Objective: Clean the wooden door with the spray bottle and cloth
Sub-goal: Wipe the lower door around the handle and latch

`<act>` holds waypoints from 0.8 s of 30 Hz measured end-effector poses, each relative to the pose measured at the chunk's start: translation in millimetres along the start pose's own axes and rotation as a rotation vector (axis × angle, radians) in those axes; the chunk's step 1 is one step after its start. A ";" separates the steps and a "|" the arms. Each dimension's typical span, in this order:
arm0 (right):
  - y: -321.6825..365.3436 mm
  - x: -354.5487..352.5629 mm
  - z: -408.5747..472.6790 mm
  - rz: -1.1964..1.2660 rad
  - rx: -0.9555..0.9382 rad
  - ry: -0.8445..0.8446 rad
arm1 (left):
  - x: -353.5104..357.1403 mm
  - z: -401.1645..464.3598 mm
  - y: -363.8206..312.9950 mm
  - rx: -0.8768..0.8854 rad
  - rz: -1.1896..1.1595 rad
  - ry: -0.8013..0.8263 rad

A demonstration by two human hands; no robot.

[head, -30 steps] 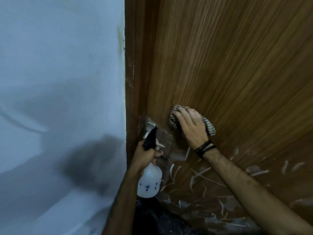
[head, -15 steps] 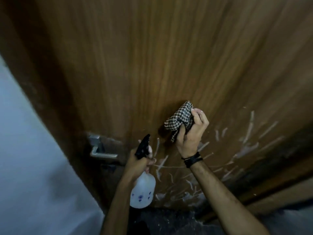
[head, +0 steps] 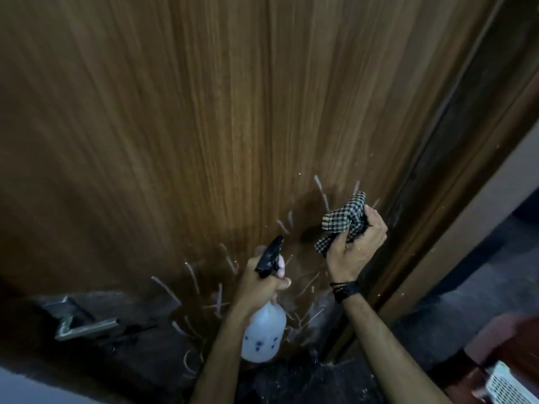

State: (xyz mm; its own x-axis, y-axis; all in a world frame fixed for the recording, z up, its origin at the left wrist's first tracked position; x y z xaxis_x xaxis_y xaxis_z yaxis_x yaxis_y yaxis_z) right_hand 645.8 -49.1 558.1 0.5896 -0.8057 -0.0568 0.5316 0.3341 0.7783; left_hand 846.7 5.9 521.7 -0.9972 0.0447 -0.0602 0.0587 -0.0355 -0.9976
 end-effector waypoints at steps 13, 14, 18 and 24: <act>-7.4 8.2 43.5 0.122 -0.111 0.195 | 39.8 13.4 9.1 -0.122 -0.006 -0.232; -4.3 14.1 43.3 0.139 -0.103 0.217 | 40.3 12.6 8.5 -0.128 -0.012 -0.249; -8.5 37.6 21.0 0.170 -0.068 0.338 | 40.0 7.0 3.0 -0.120 -0.020 -0.248; -31.8 47.8 -35.4 0.105 -0.104 0.506 | 31.3 -2.8 6.9 -0.177 -0.041 -0.275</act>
State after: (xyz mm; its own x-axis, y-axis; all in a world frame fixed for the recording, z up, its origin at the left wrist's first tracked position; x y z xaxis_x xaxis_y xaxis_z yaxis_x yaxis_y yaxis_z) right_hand 678.6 -80.9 508.5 0.8491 -0.4370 -0.2966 0.4962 0.4677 0.7315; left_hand 816.0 9.8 512.8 -0.9727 -0.2298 -0.0327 0.0012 0.1357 -0.9908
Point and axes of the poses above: each hand's wrist, its own z-axis towards the middle knuckle, its own x-axis out of the palm, y = z × x, the point moved 6 cm from there along z, towards the middle knuckle, and after that the axes turned 13 degrees about x, right-handed, at the moved point
